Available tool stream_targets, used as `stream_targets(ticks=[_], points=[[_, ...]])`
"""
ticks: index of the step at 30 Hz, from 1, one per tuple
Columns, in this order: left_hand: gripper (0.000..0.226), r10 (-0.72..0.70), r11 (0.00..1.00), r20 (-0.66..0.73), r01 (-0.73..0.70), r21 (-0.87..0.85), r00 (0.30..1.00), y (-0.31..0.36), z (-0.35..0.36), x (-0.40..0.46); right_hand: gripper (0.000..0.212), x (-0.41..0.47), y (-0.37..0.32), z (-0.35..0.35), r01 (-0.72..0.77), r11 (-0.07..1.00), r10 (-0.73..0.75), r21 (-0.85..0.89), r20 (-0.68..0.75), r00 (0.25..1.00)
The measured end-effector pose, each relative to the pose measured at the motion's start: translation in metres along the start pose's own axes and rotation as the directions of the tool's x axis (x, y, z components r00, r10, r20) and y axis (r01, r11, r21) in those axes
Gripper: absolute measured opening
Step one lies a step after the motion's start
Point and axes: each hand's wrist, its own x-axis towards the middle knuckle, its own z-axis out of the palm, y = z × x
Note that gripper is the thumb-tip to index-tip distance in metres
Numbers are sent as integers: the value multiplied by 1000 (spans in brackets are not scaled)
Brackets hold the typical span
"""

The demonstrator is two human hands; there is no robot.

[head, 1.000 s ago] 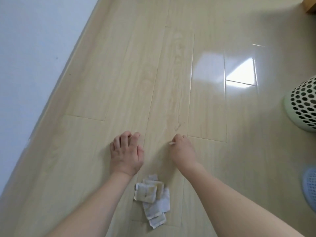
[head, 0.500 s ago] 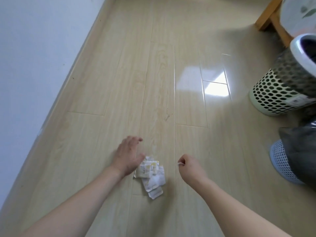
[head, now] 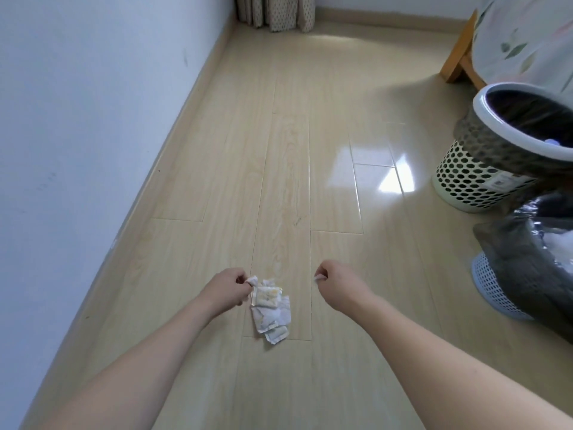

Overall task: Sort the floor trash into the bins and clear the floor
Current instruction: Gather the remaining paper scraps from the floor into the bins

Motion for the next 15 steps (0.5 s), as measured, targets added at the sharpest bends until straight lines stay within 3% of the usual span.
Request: stream_targets(ticks=[2,9,12,15], points=[[6,9,1000,60,-8,-20,998,40,-13,-4,19,-3,5,-30,44,999,-45,-6,-30,999],[10,277,956,123,-286,59,953,242,24,-21,19,-33,85,-178,92,995,-80,29,-281,956],[11,400,907,119,-411,89,909,348,75,-25,18,-54,152,-250,37,997,-7,65,-411,912],[16,500,851,105,-510,126,860,437,133,-29,18,-67,230,-300,-102,982,169,158,-508,844]])
